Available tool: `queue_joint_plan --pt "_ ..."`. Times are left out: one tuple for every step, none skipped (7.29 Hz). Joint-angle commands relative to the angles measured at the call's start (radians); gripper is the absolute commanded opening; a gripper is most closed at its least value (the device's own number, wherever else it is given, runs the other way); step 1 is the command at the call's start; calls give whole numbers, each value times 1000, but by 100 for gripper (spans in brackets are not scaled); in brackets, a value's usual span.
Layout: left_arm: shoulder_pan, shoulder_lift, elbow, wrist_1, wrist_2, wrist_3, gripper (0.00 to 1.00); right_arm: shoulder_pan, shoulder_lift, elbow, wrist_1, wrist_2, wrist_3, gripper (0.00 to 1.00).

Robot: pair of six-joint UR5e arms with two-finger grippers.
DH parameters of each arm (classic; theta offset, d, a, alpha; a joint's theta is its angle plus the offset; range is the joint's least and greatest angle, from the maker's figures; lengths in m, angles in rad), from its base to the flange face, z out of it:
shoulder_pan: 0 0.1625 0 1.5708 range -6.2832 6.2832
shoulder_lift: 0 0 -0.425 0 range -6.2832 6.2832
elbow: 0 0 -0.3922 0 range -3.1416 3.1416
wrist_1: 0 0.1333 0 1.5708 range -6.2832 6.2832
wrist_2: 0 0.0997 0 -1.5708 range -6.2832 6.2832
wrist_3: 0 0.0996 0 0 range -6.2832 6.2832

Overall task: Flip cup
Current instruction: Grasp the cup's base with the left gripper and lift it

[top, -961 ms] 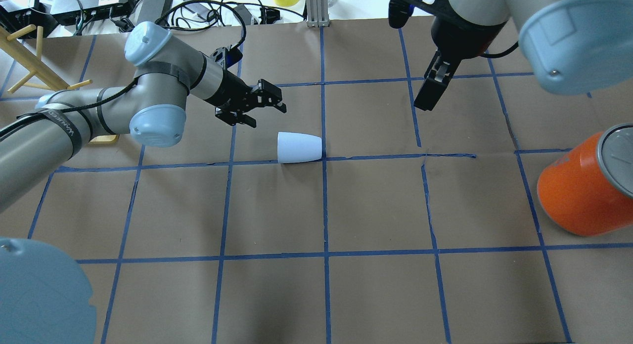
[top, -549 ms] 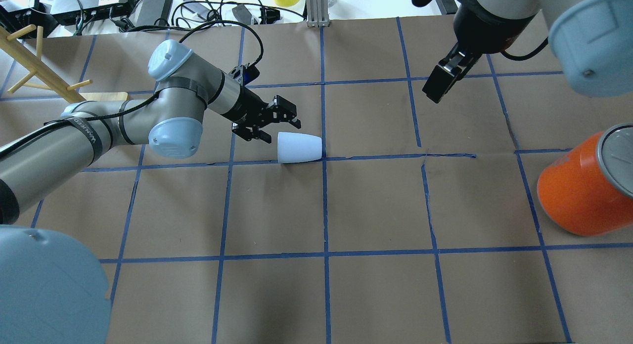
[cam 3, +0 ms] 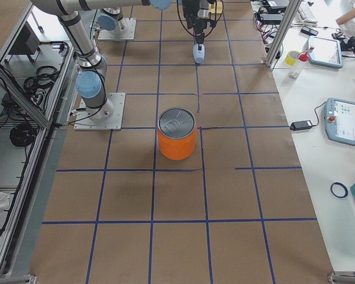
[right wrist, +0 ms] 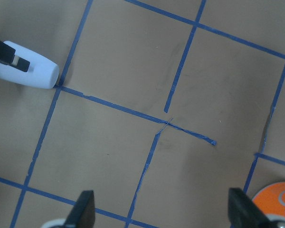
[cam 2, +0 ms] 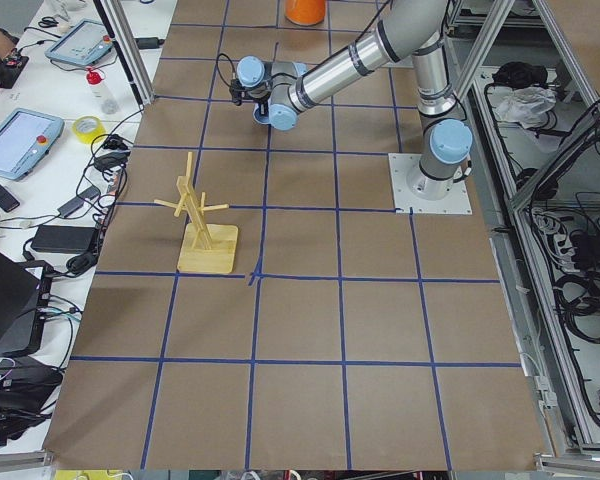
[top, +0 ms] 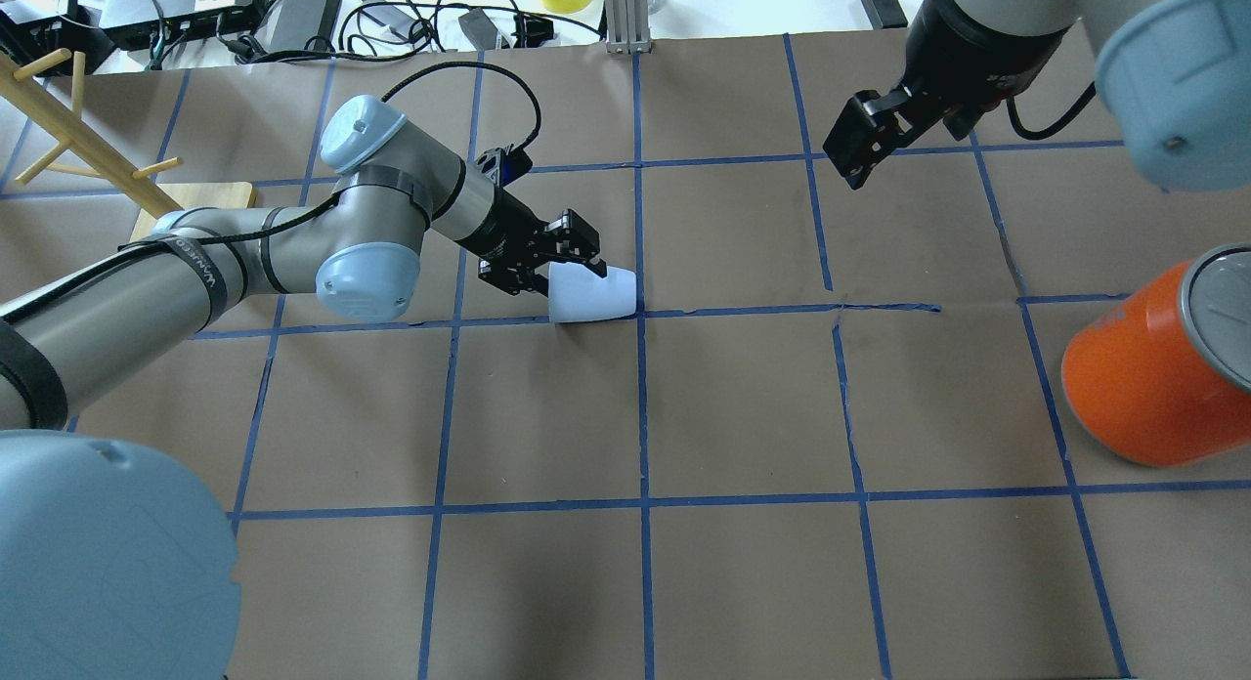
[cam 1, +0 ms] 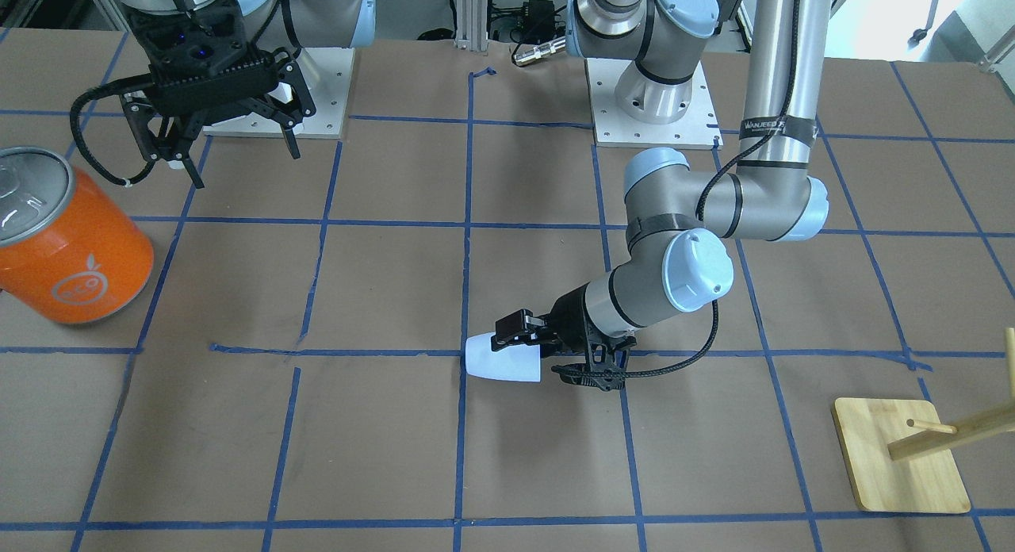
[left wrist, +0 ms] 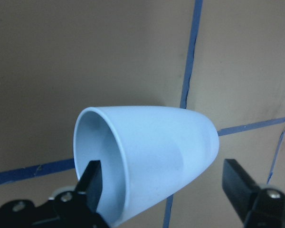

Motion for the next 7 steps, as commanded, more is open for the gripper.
queue_joint_plan --pt "-3 0 14 1 -1 -95 0 -8 0 0 19 0 179 100" --pt "-3 5 38 7 -1 -152 0 -8 0 0 21 0 241 100" --pt "-4 22 80 -2 10 -197 0 -11 0 -2 8 0 244 100" --pt "-4 31 110 -7 24 -234 0 -13 0 0 8 -2 249 100" --pt "-6 34 130 -4 95 -235 0 -14 0 0 7 0 249 100" --pt "-6 39 143 -7 166 -234 0 -14 1 0 7 1 247 100" --pt "-6 52 149 -7 230 -220 0 -16 1 0 7 1 246 100"
